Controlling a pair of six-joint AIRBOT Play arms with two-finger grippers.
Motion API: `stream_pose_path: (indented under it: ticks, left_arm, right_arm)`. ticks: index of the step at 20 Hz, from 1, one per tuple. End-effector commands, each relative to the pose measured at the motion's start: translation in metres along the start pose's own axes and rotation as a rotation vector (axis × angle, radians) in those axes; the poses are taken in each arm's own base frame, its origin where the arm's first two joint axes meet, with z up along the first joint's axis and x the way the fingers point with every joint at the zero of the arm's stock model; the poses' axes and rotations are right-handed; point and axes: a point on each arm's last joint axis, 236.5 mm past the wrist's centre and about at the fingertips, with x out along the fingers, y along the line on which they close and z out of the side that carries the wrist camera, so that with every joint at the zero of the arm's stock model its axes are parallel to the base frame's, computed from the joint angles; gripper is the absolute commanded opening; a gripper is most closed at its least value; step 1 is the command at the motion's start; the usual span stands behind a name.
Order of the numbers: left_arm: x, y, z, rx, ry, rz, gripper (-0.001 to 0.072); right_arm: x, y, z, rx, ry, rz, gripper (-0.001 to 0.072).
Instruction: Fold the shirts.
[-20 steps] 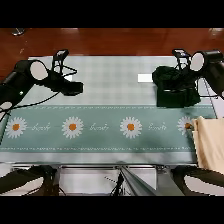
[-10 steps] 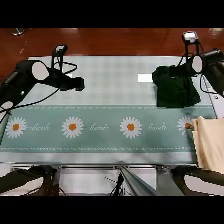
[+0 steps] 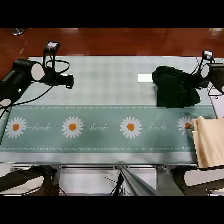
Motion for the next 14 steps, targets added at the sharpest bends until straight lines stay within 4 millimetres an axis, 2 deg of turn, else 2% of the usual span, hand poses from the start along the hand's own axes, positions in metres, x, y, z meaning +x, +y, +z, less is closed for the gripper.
stream_pose_path:
  ticks: [1,2,3,4,5,6,8,10,11,13,14]
  left_arm:
    - [-0.001,0.025,-0.037,-0.034,0.155,0.045,0.0704]
    - [-0.001,0.028,-0.05,-0.042,0.204,0.05,0.0704]
    - [-0.002,0.03,-0.065,-0.05,0.258,0.054,0.0704]
    - [-0.002,0.03,-0.079,-0.052,0.306,0.055,0.0704]
    - [-0.004,0.028,-0.093,-0.054,0.352,0.051,0.0704]
    - [-0.006,0.023,-0.105,-0.064,0.386,0.034,0.0704]
    - [-0.012,0.008,-0.13,-0.089,0.414,-0.025,0.0704]
    - [-0.021,-0.005,-0.154,-0.124,0.392,-0.075,0.0704]
    - [-0.028,-0.013,-0.163,-0.147,0.362,-0.108,0.0704]
    - [-0.048,-0.038,-0.171,-0.214,0.272,-0.21,0.0704]
    - [-0.061,-0.051,-0.171,-0.249,0.217,-0.269,0.0703]
  right_arm:
    - [0.029,0.001,-0.031,0.077,0.128,0.065,0.0619]
    - [0.029,0.006,-0.037,0.057,0.151,0.078,0.0598]
    - [0.027,0.014,-0.04,0.037,0.162,0.1,0.0463]
    - [0.02,0.02,-0.039,0.02,0.169,0.129,0.0149]
    - [0.009,0.031,-0.031,0.019,0.162,0.173,0.0024]
    - [-0.007,0.041,-0.017,0.004,0.14,0.218,0.0025]
    - [-0.056,0.056,0.029,-0.024,0.028,0.284,0.0025]
    - [-0.132,0.066,0.086,-0.03,-0.162,0.341,0.0024]
    - [-0.179,0.071,0.112,-0.034,-0.269,0.381,0.0024]
    - [-0.271,0.078,0.142,-0.074,-0.46,0.446,0.0024]
    - [-0.313,0.079,0.149,-0.095,-0.541,0.472,0.0024]
